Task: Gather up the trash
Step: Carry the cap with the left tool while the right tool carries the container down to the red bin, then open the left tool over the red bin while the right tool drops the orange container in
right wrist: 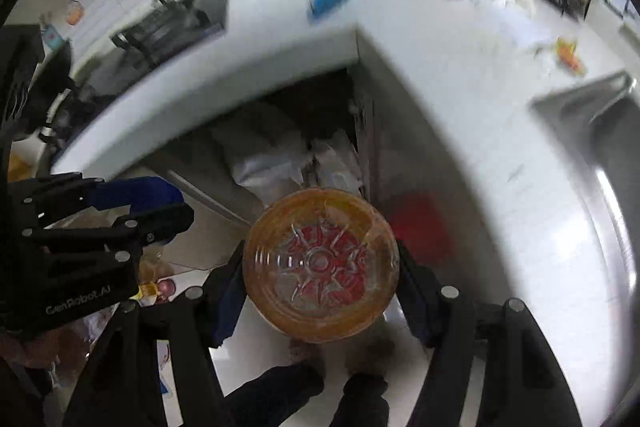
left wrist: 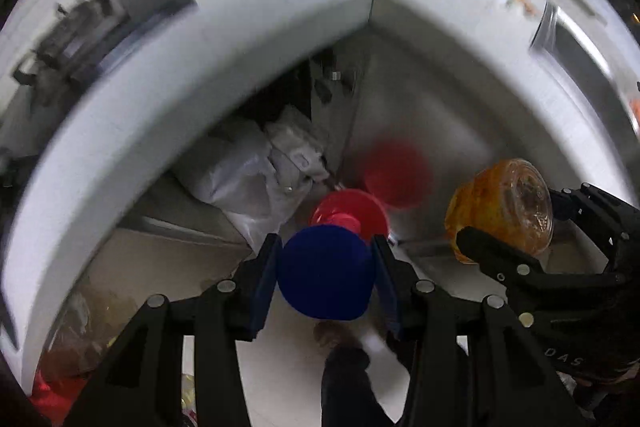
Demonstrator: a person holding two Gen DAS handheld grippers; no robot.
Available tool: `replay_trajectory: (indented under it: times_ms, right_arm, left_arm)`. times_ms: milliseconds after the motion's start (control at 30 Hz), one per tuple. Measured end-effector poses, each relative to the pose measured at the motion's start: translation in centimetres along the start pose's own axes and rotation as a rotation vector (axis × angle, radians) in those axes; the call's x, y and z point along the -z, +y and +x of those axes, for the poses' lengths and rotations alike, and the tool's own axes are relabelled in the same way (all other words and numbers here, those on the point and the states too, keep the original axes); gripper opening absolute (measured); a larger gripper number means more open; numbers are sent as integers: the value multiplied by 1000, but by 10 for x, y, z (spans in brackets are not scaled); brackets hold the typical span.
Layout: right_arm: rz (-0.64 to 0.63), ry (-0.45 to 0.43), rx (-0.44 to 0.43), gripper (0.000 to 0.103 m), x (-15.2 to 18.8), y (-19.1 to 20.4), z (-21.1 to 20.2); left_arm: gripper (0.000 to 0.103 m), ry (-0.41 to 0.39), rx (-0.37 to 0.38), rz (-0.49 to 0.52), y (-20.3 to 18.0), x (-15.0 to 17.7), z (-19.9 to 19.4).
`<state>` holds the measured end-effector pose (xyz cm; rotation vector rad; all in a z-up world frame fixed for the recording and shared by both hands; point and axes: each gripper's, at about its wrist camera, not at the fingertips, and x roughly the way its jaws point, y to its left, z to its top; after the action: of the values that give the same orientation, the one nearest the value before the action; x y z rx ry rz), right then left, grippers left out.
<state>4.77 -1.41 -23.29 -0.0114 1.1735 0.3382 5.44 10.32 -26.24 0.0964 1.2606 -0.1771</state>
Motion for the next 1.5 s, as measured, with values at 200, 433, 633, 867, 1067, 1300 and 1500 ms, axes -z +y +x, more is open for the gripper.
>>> replay_trajectory:
  times_ms: [200, 433, 633, 867, 1067, 1300, 1500]
  right_arm:
    - [42, 11, 46, 64, 35, -15, 97]
    - [27, 38, 91, 64, 83, -49, 219]
    - [27, 56, 102, 64, 110, -84, 304]
    - [18, 56, 114, 64, 130, -99, 345]
    - [24, 92, 96, 64, 135, -103, 353]
    - [-4, 72, 73, 64, 127, -98, 361]
    - [-66, 79, 49, 68, 128, -83, 367]
  left_arm:
    - [43, 39, 51, 47, 9, 27, 117]
    - [43, 90, 127, 81, 3, 62, 266]
    - [43, 78, 176, 102, -9, 69, 351]
    - [68, 78, 185, 101, -15, 69, 397]
    - [71, 85, 159, 129, -15, 68, 398]
    - [73, 46, 129, 110, -1, 76, 380]
    - [88, 22, 76, 67, 22, 92, 371]
